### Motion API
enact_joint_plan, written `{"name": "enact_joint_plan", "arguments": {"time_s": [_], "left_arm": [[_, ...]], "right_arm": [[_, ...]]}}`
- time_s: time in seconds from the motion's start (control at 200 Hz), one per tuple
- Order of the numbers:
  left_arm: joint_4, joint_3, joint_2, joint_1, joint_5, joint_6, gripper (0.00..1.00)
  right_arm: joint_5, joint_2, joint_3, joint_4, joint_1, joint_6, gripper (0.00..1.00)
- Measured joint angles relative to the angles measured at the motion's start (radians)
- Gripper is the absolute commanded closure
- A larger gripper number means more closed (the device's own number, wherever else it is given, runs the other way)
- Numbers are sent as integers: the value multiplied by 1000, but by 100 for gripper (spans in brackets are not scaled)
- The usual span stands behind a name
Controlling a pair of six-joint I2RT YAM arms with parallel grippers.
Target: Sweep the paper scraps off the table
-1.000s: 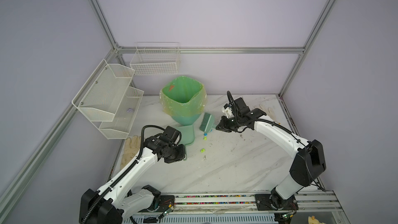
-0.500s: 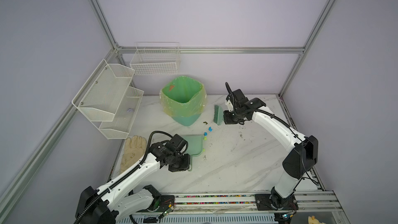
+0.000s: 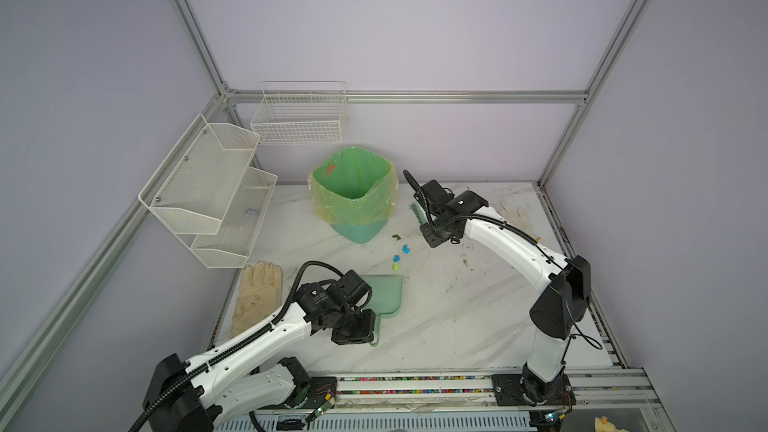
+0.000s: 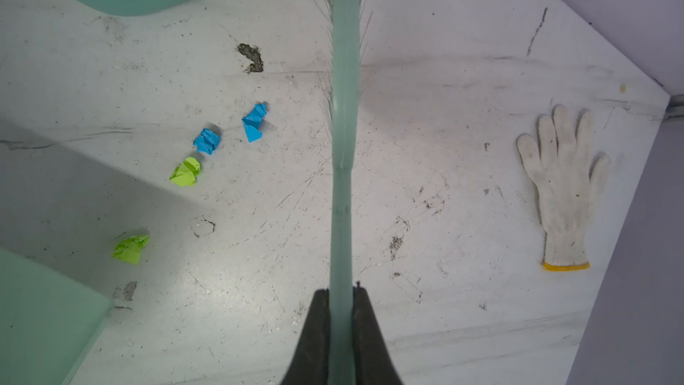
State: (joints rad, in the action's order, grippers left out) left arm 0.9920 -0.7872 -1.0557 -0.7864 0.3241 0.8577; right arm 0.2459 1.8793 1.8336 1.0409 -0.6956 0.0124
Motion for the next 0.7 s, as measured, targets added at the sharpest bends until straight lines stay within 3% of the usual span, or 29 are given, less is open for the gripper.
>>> {"name": "enact_joint_plan", "arguments": {"time_s": [0.255, 0.7], "left_arm": [[-20, 0, -68, -16, 6, -1, 100], [-64, 40, -119, -22, 28, 13, 100]], "right_arm": [[61, 129, 69, 45, -35, 63, 100], [140, 135, -6, -50, -69, 137, 100]]}}
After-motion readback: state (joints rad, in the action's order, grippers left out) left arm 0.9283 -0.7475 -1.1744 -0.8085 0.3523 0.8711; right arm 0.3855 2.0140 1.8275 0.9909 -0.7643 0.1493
